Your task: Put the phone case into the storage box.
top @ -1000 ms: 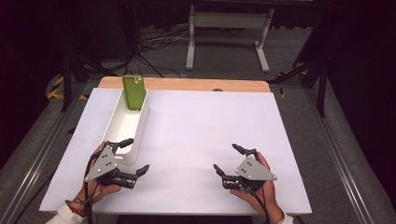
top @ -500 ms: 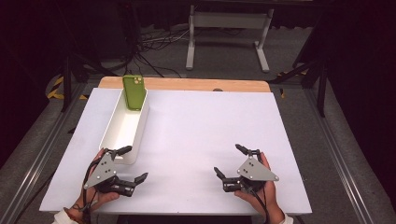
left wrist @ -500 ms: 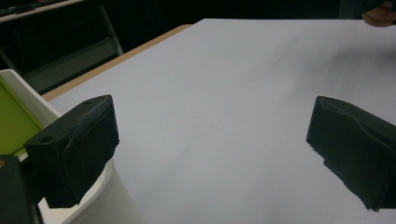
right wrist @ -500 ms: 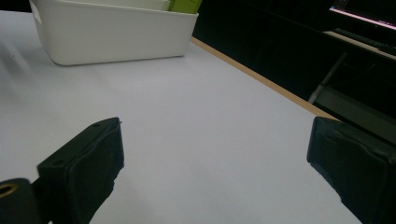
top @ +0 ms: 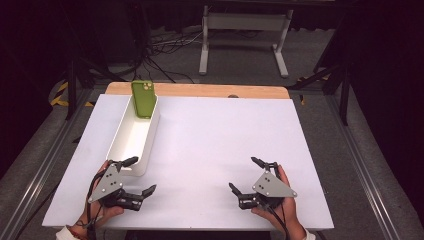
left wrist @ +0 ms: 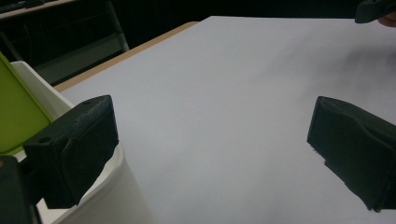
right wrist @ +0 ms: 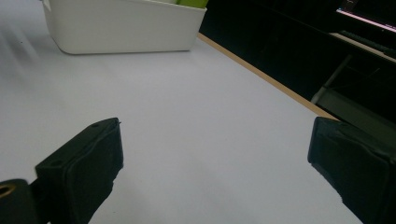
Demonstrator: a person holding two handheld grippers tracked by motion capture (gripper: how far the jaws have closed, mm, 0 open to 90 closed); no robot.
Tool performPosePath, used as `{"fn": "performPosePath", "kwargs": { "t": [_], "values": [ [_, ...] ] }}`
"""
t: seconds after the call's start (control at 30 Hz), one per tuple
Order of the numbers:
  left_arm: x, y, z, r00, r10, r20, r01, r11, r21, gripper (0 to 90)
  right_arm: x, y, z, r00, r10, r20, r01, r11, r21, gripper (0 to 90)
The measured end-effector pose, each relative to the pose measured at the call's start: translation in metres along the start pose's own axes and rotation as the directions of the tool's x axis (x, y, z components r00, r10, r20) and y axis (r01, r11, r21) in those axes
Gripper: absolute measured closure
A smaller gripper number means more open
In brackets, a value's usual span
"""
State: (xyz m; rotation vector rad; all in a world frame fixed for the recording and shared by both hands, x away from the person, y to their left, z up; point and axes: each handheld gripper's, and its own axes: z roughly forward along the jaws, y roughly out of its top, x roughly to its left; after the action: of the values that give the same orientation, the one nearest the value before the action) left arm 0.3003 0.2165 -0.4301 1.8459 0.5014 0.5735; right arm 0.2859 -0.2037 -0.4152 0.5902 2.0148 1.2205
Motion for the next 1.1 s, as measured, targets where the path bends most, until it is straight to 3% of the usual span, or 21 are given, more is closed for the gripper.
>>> {"fn": "performPosePath", "kwargs": {
  "t": [0.23,0.47,0.53,1.1],
  "values": [
    [0.0014,0.0005,-0.0014,0.9998,0.017,0.012,-0.017,0.9998,-0.006,2.8,0.0039,-0.0004,0.0023,0.9999,-0.011,-0.008,0.011,1.0,0.018,4.4],
    [0.0017,0.0001,-0.0035,0.9998,-0.003,0.018,0.004,0.9998,-0.019,2.9,0.0079,0.0001,0.0045,0.9998,-0.015,-0.014,0.015,1.0,0.027,4.7],
    [0.0016,0.0004,-0.0027,0.9997,0.011,0.02,-0.011,0.9999,-0.014,2.9,0.0085,-0.0002,0.0055,0.9997,-0.018,-0.014,0.018,0.999,0.032,4.7],
    [-0.0009,0.0002,0.0024,0.9997,0.0,0.025,0.0,1.0,0.0,3.0,0.0065,-0.0039,0.0064,0.9998,0.002,-0.017,-0.002,1.0,0.016,5.9]
  ]
}}
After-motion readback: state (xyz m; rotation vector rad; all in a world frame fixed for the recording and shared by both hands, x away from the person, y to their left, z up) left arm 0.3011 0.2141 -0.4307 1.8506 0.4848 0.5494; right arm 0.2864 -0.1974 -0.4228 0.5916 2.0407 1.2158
